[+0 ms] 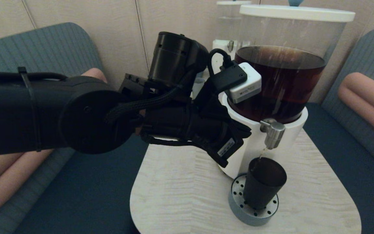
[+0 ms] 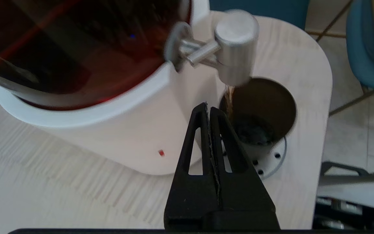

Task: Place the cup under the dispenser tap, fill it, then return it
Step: Turn off the faucet

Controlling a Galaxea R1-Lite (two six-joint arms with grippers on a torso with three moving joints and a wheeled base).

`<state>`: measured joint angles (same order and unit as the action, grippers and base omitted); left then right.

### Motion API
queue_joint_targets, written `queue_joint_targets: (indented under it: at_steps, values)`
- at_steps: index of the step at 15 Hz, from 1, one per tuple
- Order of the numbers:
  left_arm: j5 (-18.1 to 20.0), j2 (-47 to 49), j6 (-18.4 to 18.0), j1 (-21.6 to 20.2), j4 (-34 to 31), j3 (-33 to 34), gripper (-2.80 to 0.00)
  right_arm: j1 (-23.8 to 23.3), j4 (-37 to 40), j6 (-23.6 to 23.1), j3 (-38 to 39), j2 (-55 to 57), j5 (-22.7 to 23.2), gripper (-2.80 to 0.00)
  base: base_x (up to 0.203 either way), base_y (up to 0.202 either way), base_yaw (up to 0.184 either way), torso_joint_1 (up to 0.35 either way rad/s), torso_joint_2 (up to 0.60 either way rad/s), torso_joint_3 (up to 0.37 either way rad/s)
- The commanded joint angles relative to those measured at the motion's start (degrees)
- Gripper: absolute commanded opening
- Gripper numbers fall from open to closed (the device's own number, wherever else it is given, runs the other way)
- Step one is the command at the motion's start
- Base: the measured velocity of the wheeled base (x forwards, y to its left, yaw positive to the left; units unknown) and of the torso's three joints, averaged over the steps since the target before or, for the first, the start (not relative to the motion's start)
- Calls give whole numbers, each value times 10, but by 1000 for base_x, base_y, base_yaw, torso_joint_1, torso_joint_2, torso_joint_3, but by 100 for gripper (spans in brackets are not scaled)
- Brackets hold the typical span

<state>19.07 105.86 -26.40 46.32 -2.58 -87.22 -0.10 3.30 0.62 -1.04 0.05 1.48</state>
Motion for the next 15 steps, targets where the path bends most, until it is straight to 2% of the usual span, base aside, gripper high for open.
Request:
queue_joint_targets:
  at_steps: [1,15]
  values:
    - [1,15,0,2,1,-13,-280,0,0,0,0,0,0,-280,0,0,0,0,0,0]
    - [1,56,8,2,7,-63,-280,0,0,0,0,0,0,-280,0,0,0,0,0,0]
